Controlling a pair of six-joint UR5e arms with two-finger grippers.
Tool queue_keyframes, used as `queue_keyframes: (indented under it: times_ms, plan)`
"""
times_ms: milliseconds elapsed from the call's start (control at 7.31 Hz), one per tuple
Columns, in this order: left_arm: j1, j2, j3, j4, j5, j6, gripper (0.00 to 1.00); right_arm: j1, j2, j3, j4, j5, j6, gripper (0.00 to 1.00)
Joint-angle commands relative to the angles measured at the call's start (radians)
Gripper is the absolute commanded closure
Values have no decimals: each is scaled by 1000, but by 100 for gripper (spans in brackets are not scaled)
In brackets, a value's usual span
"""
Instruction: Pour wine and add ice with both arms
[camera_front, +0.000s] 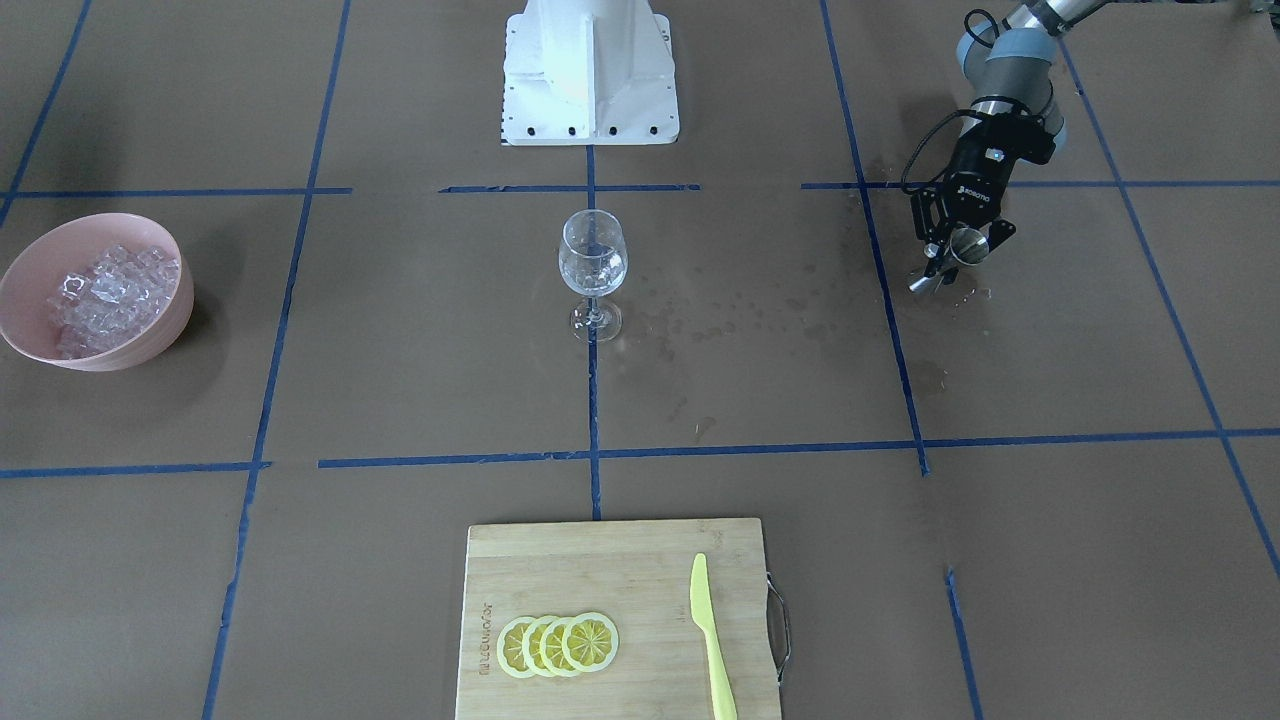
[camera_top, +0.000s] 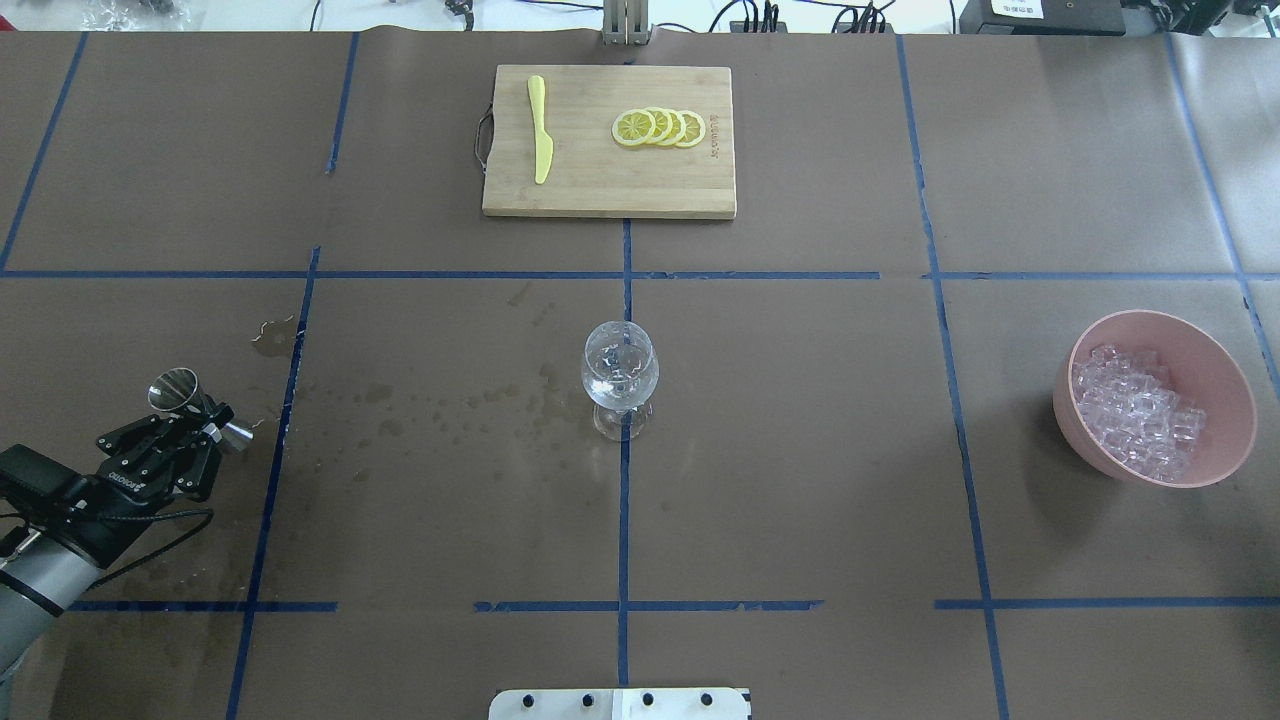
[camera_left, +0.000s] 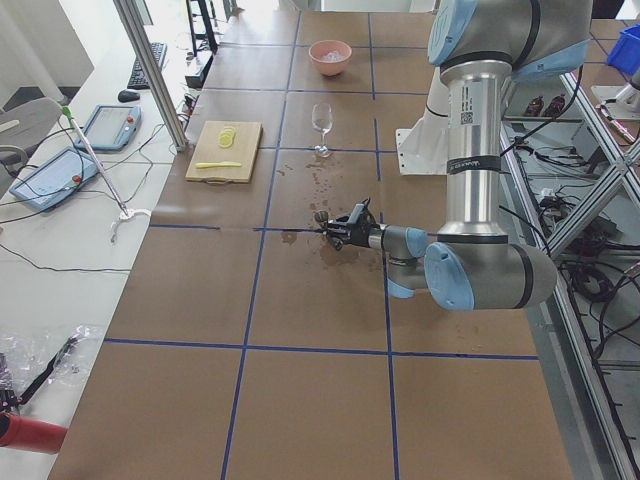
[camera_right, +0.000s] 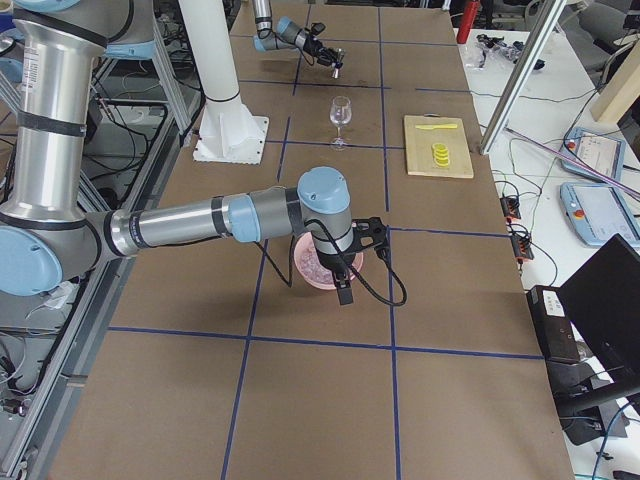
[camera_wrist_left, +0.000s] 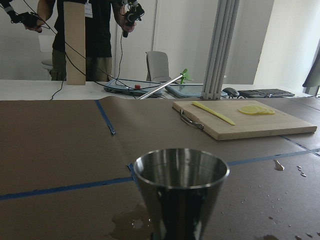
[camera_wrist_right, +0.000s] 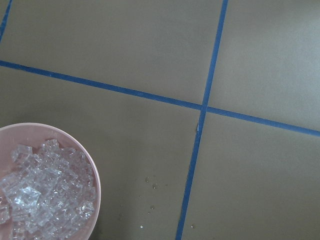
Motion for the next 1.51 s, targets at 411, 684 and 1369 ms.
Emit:
queue_keyframes:
  times_ms: [411,684,1369]
  plan:
    - [62,-12,8,10,40,7,100,0,-1,0,0,0,0,0]
    - [71,-17,11,13,40,7,100,-1,-1,0,0,0,0,0]
    - [82,-32,11,13,40,7,47,0,6,-5,0,-2,0,0]
